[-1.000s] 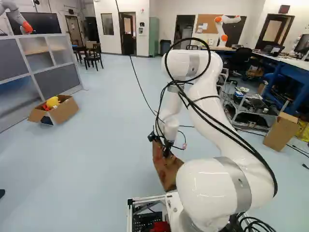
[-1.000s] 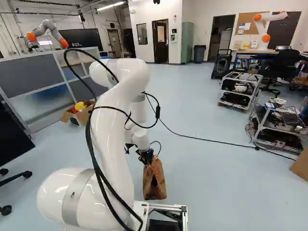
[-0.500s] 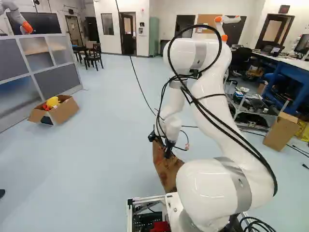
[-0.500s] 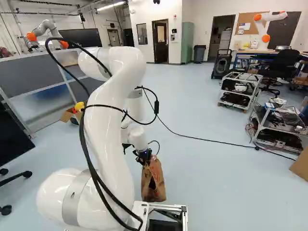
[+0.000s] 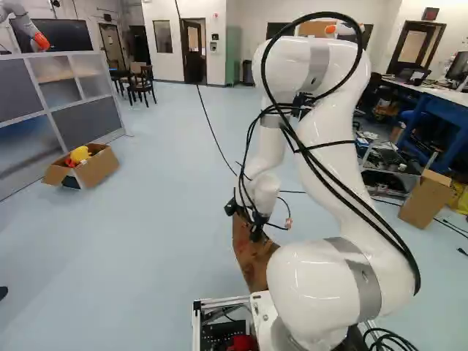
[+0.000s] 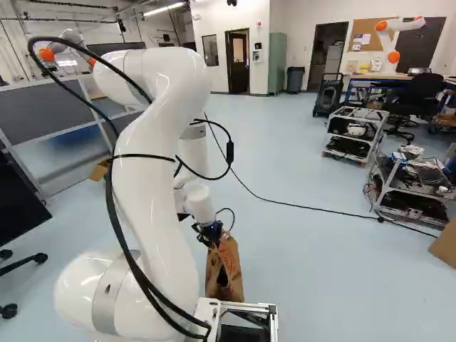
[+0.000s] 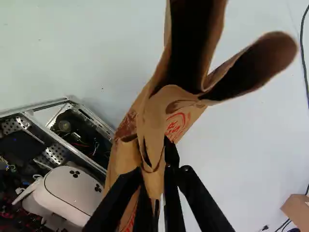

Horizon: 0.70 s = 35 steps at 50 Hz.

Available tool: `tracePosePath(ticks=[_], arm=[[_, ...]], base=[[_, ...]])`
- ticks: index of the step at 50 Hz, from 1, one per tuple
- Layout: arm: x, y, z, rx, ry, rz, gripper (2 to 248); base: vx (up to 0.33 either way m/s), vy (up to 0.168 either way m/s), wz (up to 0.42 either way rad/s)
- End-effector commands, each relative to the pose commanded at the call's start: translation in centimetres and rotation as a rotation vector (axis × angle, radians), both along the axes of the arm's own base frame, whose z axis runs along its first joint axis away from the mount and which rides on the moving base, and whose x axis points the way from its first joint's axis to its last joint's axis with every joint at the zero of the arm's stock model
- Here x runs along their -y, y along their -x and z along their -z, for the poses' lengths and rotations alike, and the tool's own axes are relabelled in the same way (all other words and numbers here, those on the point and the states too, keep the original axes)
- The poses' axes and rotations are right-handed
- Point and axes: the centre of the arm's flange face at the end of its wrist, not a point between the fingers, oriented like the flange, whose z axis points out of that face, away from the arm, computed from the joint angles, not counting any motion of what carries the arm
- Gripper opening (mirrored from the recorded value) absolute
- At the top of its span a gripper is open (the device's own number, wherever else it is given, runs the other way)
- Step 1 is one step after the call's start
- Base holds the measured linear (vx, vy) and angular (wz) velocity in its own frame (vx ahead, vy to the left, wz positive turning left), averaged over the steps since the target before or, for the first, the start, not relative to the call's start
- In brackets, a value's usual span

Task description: Pick up the grocery bag from the ground

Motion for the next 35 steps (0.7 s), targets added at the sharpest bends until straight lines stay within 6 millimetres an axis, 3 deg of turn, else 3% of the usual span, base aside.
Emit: tracePosePath(ticks=[35], arm=[[0.0, 0.5, -2.1, 0.060, -0.005, 0.039, 22]], base=[[0.000, 0.000, 0.000]])
